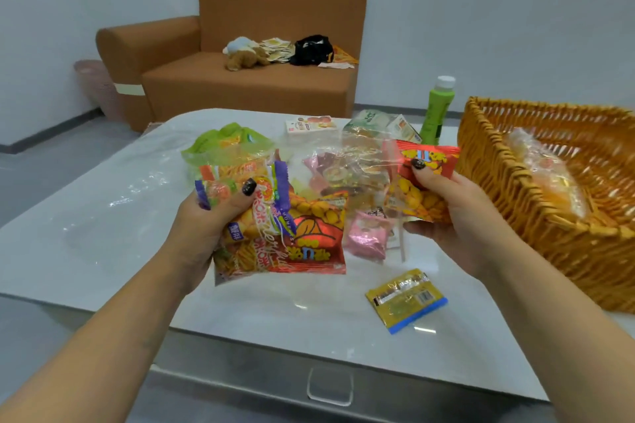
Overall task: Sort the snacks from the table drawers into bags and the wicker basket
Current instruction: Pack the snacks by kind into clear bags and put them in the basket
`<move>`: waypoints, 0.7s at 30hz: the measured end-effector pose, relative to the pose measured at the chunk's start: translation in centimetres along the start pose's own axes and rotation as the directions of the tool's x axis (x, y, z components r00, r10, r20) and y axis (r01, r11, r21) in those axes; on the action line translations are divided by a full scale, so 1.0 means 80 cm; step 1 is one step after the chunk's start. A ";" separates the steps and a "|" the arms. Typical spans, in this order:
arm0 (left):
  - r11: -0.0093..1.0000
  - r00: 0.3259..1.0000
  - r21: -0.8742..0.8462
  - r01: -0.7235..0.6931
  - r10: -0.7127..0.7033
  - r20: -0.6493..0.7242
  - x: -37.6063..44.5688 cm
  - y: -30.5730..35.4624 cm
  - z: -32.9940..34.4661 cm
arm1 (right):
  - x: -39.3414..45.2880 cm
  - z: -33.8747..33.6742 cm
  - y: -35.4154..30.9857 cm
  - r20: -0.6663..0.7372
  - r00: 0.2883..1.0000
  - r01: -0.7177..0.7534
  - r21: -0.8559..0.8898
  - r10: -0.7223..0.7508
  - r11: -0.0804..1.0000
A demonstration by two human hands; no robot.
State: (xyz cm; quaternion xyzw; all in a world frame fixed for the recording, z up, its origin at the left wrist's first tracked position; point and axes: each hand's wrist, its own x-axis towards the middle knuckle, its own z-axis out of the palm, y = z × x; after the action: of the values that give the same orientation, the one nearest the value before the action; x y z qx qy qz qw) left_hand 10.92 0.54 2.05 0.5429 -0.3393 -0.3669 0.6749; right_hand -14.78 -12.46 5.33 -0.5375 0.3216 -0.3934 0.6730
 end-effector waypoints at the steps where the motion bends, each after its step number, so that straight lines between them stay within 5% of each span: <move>1: 1.000 1.000 0.005 0.005 -0.005 -0.001 0.000 0.000 0.004 | -0.004 -0.004 -0.004 0.013 1.000 -0.005 -0.014 0.005 1.000; 14: 0.990 0.986 0.123 0.072 -0.089 0.140 -0.014 -0.018 0.058 | -0.021 -0.007 -0.008 0.274 0.960 0.018 -0.271 0.059 0.962; 18: 0.984 0.980 0.133 0.118 -0.137 0.145 -0.017 -0.027 0.063 | -0.023 0.000 -0.006 0.268 0.948 0.009 -0.562 0.171 0.827; 21: 0.985 0.984 0.123 0.120 -0.134 0.118 -0.016 -0.027 0.060 | -0.019 0.006 -0.012 0.338 0.923 0.070 -0.616 0.183 0.784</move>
State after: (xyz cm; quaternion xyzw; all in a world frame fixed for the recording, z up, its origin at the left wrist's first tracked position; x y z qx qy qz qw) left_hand 5.92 -0.96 0.71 0.5772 -0.3664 -0.4226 0.5950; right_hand -15.27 -10.99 6.43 -0.7833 0.3120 -0.1339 0.5208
